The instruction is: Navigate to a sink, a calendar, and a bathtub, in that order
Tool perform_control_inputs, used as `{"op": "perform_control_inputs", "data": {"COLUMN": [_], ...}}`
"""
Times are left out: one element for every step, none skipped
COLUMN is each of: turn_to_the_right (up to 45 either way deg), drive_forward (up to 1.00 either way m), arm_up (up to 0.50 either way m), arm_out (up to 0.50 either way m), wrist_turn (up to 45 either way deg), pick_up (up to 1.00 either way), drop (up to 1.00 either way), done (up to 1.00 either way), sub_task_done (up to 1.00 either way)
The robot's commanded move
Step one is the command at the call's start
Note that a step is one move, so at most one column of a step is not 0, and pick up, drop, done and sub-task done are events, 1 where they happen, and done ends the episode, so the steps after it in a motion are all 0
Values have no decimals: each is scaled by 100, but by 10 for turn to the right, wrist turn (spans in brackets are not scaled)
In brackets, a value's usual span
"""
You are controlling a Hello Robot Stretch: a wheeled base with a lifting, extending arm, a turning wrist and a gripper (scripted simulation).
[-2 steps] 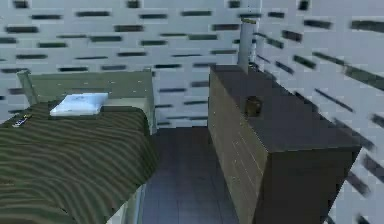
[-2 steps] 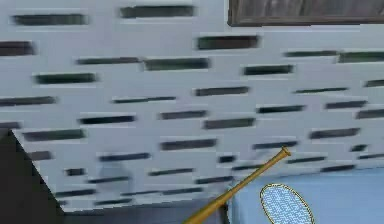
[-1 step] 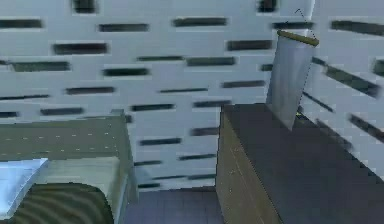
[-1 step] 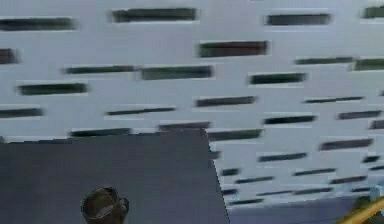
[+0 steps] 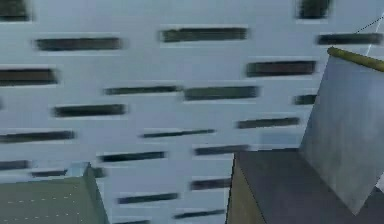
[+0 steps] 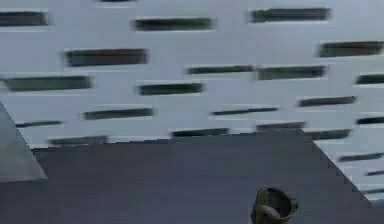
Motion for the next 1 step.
{"op": "perform_control_inputs", "data": {"turn_to_the_right": [360], "drive_forward": [0], "arm_up": [0], "arm_out": [0], "wrist_turn": [0], "pick_up": [0], "drop": [0], "done": [0], "sub_task_done": [0]}}
